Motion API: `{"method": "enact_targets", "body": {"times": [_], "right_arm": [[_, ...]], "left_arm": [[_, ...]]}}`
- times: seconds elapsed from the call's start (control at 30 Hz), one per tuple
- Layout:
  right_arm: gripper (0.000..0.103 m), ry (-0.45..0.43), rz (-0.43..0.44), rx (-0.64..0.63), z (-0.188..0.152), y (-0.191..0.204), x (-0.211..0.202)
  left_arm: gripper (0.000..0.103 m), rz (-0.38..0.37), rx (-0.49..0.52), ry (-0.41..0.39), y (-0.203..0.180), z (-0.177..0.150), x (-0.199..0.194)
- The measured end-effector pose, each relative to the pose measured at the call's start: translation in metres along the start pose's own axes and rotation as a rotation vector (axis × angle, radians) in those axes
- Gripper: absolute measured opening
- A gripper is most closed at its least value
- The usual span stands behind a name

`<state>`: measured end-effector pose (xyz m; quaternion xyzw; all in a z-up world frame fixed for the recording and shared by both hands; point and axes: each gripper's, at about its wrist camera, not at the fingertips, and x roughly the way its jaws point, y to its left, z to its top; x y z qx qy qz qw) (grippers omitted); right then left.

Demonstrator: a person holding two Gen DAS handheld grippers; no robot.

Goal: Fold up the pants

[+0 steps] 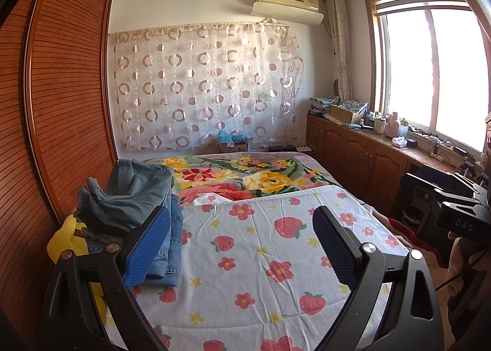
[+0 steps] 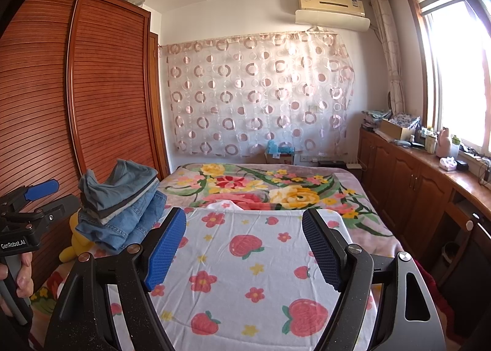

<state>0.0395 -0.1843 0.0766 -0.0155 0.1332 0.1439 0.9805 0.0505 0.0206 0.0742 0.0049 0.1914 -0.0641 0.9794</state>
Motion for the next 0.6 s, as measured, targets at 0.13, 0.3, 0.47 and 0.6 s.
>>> {"method": "enact_targets", "body": {"times": [0.13, 0.3, 0.47, 0.6], "right_arm": [[0.080, -0.001, 0.000, -0.001, -0.0005, 0.0002, -0.0002], [0.080, -0.002, -0.003, -0.002, 0.0002, -0.0007, -0.0004], [0.080, -0.003, -0.004, -0.002, -0.0001, 0.0009, -0.0009], [0.080, -0.003, -0.004, -0.002, -0.0002, 0.0006, -0.0009]], "left_arm": [[0.095, 0.000, 0.001, 0.002, -0.0003, -0.0001, 0.0001], [0.095, 0.000, 0.001, 0.002, -0.0004, -0.0001, 0.0002], [0.095, 0.000, -0.001, 0.001, 0.0002, -0.0003, 0.0000], [0.095, 0.000, 0.000, 0.002, 0.0000, -0.0002, 0.0002]]}}
